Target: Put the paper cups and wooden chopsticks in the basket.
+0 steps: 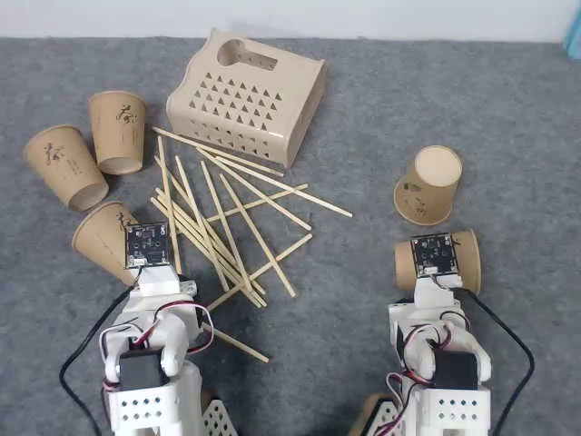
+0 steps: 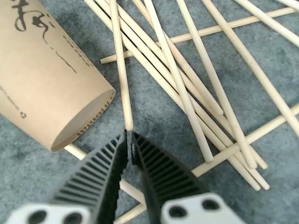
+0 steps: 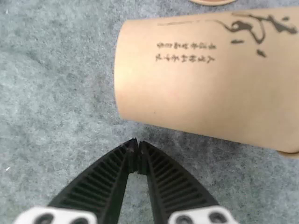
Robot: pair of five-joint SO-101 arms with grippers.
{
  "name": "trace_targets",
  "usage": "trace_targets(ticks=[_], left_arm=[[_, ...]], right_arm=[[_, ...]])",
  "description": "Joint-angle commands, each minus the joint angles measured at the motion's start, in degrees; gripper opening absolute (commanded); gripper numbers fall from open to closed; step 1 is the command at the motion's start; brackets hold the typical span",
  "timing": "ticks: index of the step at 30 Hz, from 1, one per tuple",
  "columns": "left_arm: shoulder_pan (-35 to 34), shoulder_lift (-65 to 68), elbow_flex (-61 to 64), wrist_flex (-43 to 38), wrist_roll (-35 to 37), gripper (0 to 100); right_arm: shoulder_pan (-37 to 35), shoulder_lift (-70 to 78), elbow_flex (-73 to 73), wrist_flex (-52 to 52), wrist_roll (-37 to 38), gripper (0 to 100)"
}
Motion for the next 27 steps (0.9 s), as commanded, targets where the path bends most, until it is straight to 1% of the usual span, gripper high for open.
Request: trace_targets(ticks=[1, 13, 17, 20, 23, 27], left_arm=[[-0.3, -0.8, -0.1, 0.3, -0.7, 1], [-0.3, -0.8, -0.1, 0.3, -0.4, 1], [-0.1, -0.8, -0.1, 0.3, -0.7, 1], [-0.4, -0.8, -1.1, -2.1, -0.7, 1], [-0.5, -0.8, -3.0, -6.1, -0.8, 1], [-3.5, -0.8, -4.1, -13.7, -0.9, 1]], right_arm=[[0.4, -1.2, 1.1, 0.2, 0.7, 0.8], [0.7, -1.2, 1.1, 0.2, 0.7, 0.9], [3.1, -1.2, 0.4, -0.2, 0.8, 0.9], [4.2, -1.2, -4.0, -0.8, 0.8, 0.9], [3.8, -1.2, -5.3, -5.7, 0.7, 0.9], [0.5, -1.2, 0.0, -19.9, 0.7, 0.9]])
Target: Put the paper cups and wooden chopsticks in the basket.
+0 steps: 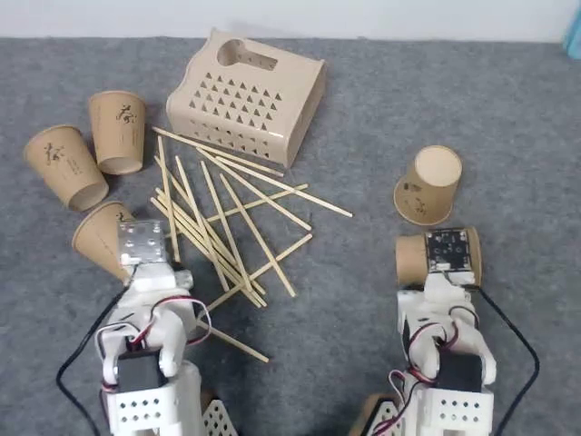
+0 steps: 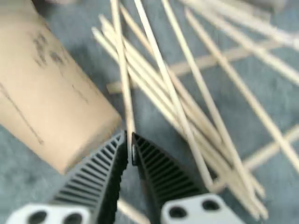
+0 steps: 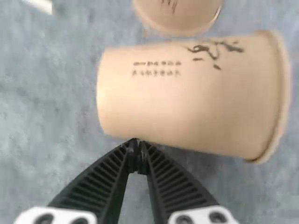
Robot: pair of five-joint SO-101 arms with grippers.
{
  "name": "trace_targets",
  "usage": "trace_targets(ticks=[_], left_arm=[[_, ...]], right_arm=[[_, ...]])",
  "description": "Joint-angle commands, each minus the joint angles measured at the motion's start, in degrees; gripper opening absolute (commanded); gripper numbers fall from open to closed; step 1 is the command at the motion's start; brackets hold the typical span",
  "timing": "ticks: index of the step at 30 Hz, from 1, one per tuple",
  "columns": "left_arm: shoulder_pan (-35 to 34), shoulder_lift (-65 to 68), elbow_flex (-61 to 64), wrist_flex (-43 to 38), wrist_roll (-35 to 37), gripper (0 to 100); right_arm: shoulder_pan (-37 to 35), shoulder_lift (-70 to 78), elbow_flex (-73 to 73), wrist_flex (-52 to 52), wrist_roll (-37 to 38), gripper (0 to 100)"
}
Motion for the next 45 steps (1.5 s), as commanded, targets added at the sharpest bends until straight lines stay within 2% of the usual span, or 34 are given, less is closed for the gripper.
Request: trace_targets(ticks=[1, 3, 7, 11, 15, 17, 23, 32, 37, 45], left_arm=[[-3.0, -0.8, -2.9, -9.7, -0.6, 1], [-3.7, -0.8, -2.9, -13.5, -3.6, 1], [-3.4, -0.8, -3.4, -19.7, -14.3, 1], [-3.3, -0.3, -8.7, -21.3, -12.7, 3], [-1.6, 4.0, -16.0, -20.0, -7.6, 15], [-1.1, 10.5, -21.8, -18.6, -6.0, 18], [-1.1, 41.2, -45.2, -17.6, -3.5, 15], [-1.1, 84.4, -85.9, -4.4, -3.5, 16], [-0.8, 104.1, -104.8, -1.4, -3.5, 16], [0.9, 130.2, -129.9, -1.2, -3.5, 16]], right_arm=[[-3.0, -0.7, 2.9, -12.4, 0.7, 0.9], [-3.3, -0.8, 2.3, -12.4, 0.7, 0.9], [-3.2, -0.8, 2.5, -8.8, 0.7, 1.0], [-3.2, -0.9, 2.0, -4.5, 3.2, 1.0], [-3.3, -0.9, 2.2, -4.5, 5.0, 1.0], [-3.3, -0.9, 2.2, -4.5, 5.1, 1.0], [-3.3, -0.9, 2.4, -4.5, 5.1, 1.0], [-3.2, -0.9, 2.5, -4.5, 5.2, 1.0], [-3.2, -0.9, 2.5, -4.5, 5.2, 1.0], [-3.2, -0.9, 2.5, -4.4, 5.2, 1.0]])
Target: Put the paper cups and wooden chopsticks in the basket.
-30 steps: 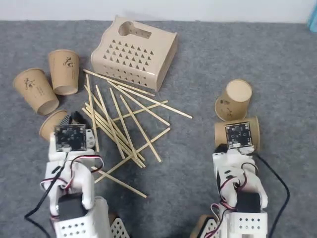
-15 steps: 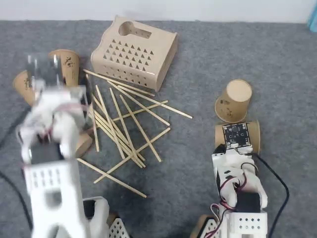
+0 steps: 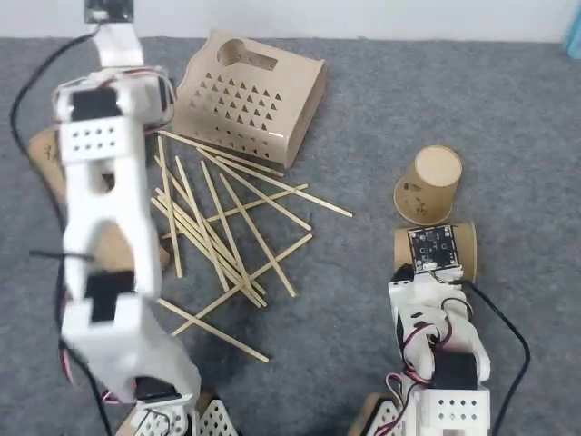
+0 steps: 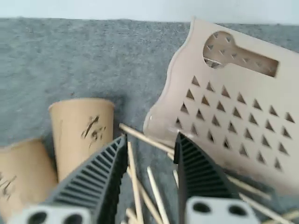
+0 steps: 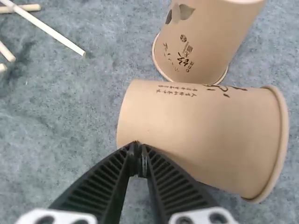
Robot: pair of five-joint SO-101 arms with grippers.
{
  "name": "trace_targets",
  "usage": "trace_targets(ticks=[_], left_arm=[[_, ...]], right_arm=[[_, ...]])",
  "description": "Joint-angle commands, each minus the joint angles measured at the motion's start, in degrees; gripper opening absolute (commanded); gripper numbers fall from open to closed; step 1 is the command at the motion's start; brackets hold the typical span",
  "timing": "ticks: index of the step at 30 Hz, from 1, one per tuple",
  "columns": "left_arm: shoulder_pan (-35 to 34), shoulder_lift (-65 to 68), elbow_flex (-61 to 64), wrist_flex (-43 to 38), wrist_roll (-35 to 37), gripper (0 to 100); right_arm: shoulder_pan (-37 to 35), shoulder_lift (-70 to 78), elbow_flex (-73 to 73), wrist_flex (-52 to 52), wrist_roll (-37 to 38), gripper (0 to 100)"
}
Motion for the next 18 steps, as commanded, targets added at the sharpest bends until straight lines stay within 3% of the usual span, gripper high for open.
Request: trace_targets(ticks=[1, 6, 11, 18], left_arm=[[1.2, 12.2, -16.4, 0.1, 0.9, 16], [1.3, 26.5, -32.7, -0.3, 1.3, 16], [1.6, 41.6, -51.9, -1.1, 5.1, 16], [4.3, 59.7, -75.6, -2.5, 5.2, 16]], right_arm=[[0.0, -1.0, 1.1, 0.4, 0.9, 1.0], [0.0, -1.0, 1.1, 0.5, 1.2, 1.0], [-0.1, -1.0, 1.1, 0.7, 7.7, 0.9], [-0.2, -1.0, 1.1, 0.7, 8.3, 0.9]])
